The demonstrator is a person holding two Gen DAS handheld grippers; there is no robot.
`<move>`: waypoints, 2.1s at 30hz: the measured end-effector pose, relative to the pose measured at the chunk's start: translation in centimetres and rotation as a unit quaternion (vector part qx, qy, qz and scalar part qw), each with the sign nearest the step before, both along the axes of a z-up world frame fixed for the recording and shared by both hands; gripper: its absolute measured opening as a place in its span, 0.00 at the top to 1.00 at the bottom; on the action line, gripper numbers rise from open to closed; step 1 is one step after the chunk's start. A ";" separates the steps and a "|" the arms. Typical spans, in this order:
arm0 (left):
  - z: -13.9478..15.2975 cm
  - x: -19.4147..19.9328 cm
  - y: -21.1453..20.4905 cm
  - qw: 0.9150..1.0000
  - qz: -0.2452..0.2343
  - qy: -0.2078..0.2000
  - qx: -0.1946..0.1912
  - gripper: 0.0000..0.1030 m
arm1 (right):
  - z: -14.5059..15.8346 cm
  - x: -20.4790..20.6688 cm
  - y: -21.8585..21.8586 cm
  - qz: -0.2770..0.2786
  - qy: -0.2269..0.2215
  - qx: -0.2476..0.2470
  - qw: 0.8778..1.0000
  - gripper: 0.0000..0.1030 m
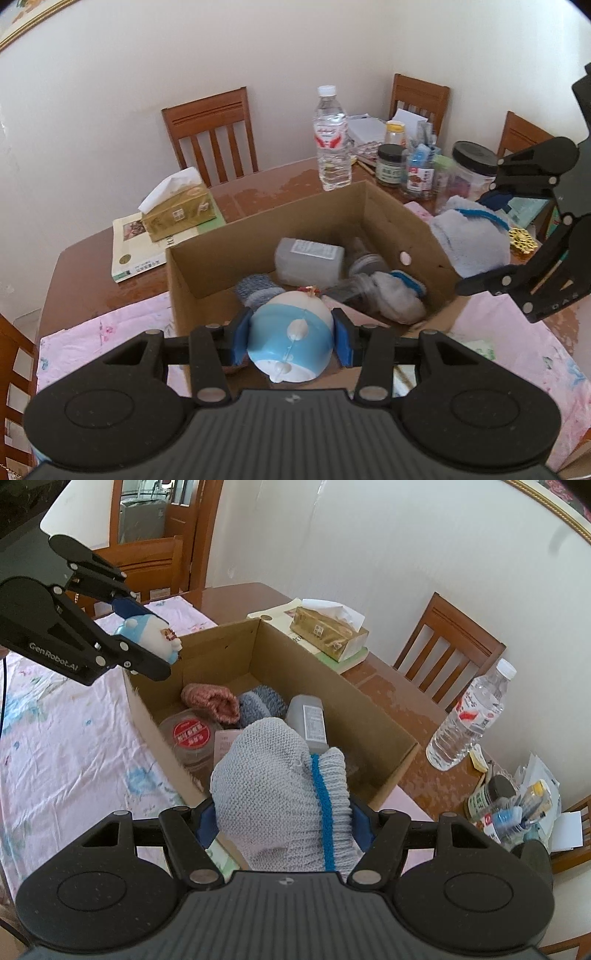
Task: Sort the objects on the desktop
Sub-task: 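Carry the snowman and glove into the cardboard box and open both grippers, then move the left tool to the white printed carton and grasp it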
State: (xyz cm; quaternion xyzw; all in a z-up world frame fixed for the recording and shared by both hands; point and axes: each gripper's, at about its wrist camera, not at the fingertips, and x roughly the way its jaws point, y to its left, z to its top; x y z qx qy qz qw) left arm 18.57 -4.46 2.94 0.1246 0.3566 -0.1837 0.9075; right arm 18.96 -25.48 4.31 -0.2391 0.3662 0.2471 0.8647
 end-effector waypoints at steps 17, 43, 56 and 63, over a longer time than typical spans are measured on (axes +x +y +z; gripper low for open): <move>-2.0 2.4 2.1 1.000 0.021 0.011 0.021 0.25 | -0.6 1.0 0.9 -0.031 0.009 0.012 0.999 0.19; -1.5 -5.3 -0.6 0.998 0.049 0.041 0.007 0.10 | -2.8 -6.5 -4.2 -0.098 0.029 0.057 0.993 0.02; -2.9 -8.4 -4.6 0.997 0.063 0.052 0.000 0.10 | -6.4 -10.3 -6.4 -0.126 0.062 0.079 0.987 0.02; -4.2 -9.4 -6.7 0.996 0.062 0.063 -0.002 0.10 | -7.6 -11.0 -7.0 -0.117 0.073 0.086 0.987 0.02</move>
